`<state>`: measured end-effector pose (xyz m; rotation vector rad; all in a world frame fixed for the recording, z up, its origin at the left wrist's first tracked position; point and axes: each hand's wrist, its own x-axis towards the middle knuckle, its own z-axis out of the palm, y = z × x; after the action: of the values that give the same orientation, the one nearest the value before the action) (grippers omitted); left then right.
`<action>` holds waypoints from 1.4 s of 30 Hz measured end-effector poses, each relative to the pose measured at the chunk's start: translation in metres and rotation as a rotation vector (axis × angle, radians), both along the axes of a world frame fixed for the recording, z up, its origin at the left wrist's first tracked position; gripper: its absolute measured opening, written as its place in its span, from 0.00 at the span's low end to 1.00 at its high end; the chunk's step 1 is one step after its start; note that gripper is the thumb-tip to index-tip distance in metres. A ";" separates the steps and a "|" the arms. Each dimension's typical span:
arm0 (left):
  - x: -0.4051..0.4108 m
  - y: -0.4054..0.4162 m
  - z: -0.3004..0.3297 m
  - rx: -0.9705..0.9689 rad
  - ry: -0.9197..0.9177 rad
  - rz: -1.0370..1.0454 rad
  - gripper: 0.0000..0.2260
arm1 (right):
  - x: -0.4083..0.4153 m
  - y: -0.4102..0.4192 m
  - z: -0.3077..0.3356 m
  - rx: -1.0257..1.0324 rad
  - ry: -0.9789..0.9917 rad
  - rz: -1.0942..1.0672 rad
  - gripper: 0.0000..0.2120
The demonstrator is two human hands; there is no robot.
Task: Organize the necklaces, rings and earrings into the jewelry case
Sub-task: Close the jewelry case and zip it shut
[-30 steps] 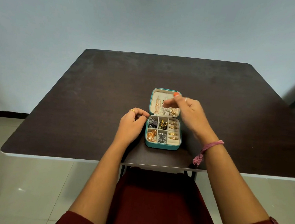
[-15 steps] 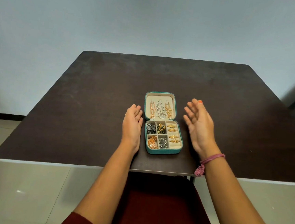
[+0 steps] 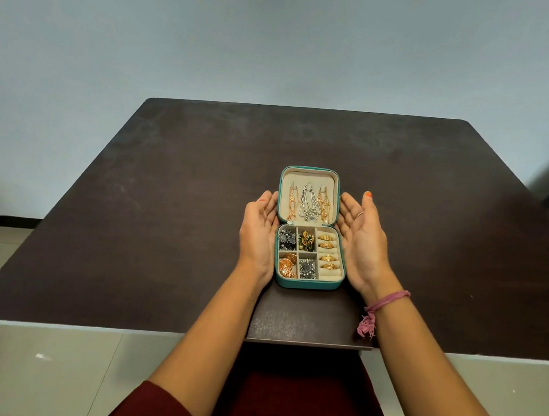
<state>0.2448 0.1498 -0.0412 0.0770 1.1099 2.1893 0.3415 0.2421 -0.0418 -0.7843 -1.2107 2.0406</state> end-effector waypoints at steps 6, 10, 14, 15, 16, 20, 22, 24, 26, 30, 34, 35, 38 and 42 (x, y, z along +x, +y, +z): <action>-0.010 0.011 -0.003 0.015 -0.018 -0.017 0.18 | 0.003 0.015 -0.003 -0.126 0.153 -0.021 0.25; -0.017 0.011 -0.001 0.021 0.013 -0.044 0.13 | 0.004 0.019 -0.003 -0.174 0.200 -0.027 0.21; -0.027 0.009 0.005 -0.054 0.132 -0.111 0.10 | 0.005 0.022 0.002 -0.158 0.201 -0.028 0.15; -0.029 0.008 0.007 -0.075 0.163 -0.144 0.08 | 0.005 0.023 0.003 -0.159 0.204 -0.030 0.13; -0.031 0.007 0.009 -0.087 0.180 -0.179 0.08 | 0.005 0.023 0.005 -0.163 0.206 -0.031 0.12; -0.036 0.003 0.012 -0.143 0.232 -0.283 0.06 | 0.008 0.023 0.008 -0.168 0.205 -0.018 0.13; -0.036 0.001 0.009 -0.178 0.238 -0.300 0.06 | 0.010 0.022 0.009 -0.170 0.198 -0.016 0.15; -0.033 -0.001 0.005 -0.190 0.237 -0.320 0.07 | 0.012 0.020 0.008 -0.186 0.195 -0.022 0.12; -0.030 -0.003 0.002 -0.188 0.237 -0.328 0.07 | 0.015 0.019 0.008 -0.185 0.178 -0.014 0.08; -0.026 -0.006 0.001 -0.230 0.303 -0.318 0.10 | 0.018 0.015 0.005 -0.139 0.136 0.012 0.08; -0.027 -0.006 0.000 -0.247 0.306 -0.318 0.10 | 0.021 0.015 0.002 -0.070 0.109 0.033 0.11; -0.029 -0.006 0.000 -0.261 0.330 -0.334 0.12 | 0.021 0.015 0.002 -0.027 0.076 0.048 0.12; -0.034 -0.008 -0.001 -0.341 0.479 -0.449 0.21 | 0.026 0.018 0.000 0.166 -0.075 0.163 0.15; -0.045 -0.011 -0.002 -0.485 0.851 -0.714 0.27 | 0.037 0.024 0.002 0.629 -0.420 0.566 0.38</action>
<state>0.2003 0.1393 -0.0429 1.0812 1.6878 1.1879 0.3785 0.2656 -0.0403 -0.6054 -2.3786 1.7373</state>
